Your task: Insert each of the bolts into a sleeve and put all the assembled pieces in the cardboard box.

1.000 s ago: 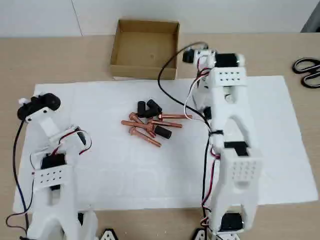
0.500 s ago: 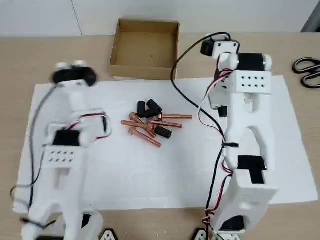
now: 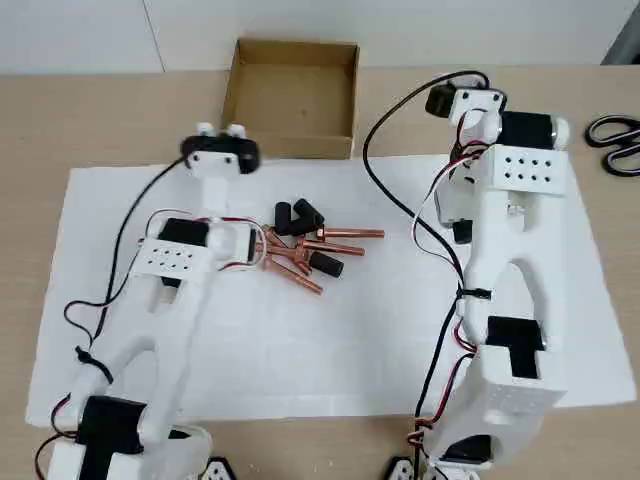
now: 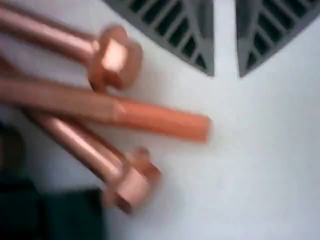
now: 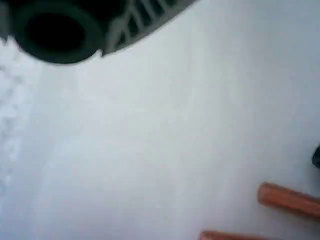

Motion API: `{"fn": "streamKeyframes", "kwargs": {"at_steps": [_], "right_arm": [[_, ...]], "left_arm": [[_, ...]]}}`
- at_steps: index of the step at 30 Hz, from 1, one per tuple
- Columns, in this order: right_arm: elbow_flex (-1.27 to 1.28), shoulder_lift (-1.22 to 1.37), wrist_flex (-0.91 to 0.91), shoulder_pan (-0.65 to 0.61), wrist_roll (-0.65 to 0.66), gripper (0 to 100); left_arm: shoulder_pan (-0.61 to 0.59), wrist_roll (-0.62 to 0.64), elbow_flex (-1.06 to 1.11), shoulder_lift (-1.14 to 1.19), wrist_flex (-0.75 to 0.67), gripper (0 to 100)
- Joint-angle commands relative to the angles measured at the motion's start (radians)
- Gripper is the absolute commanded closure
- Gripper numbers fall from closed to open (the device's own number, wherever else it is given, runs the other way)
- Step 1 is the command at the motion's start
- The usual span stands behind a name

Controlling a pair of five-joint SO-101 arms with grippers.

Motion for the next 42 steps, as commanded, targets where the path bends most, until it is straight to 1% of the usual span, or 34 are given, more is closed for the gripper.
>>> {"fn": "streamKeyframes", "kwargs": {"at_steps": [1, 4, 8, 12, 18, 22, 28, 31, 34, 36, 38, 42], "right_arm": [[0.003, -0.067, 0.013, 0.010, 0.000, 99.5], [0.006, -0.067, 0.012, 0.004, -0.002, 99.5], [0.006, -0.067, 0.013, 0.004, -0.003, 99.5], [0.006, -0.071, 0.013, 0.004, -0.003, 99.5], [0.006, -0.071, 0.013, 0.004, -0.005, 99.5], [0.006, -0.071, 0.013, 0.004, -0.005, 99.5], [0.008, -0.070, 0.013, 0.004, -0.005, 99.5], [0.008, -0.070, 0.013, 0.004, -0.005, 99.5], [0.008, -0.068, 0.013, 0.002, -0.005, 99.5], [0.008, -0.068, 0.013, -0.001, -0.006, 99.5], [0.008, -0.068, 0.015, -0.008, -0.006, 99.5], [0.008, -0.068, 0.015, -0.028, -0.006, 99.5]], "left_arm": [[0.032, 0.043, -0.079, 0.002, 0.048, 98], [0.041, 0.198, -0.099, -0.005, 0.046, 98], [0.104, 0.422, -0.101, -0.005, 0.089, 98], [0.144, 0.566, -0.064, -0.003, 0.066, 98], [0.166, 0.775, -0.093, 0.002, 0.133, 98], [0.150, 0.793, -0.125, 0.003, 0.216, 98], [0.149, 0.769, -0.113, 0.002, 0.178, 97], [0.146, 0.807, -0.110, 0.003, 0.173, 97], [0.146, 0.875, -0.113, 0.003, 0.170, 97], [0.147, 0.887, -0.111, 0.003, 0.160, 97], [0.147, 0.885, -0.101, 0.005, 0.137, 93], [0.150, 0.918, -0.048, 0.005, 0.086, 79]]}}
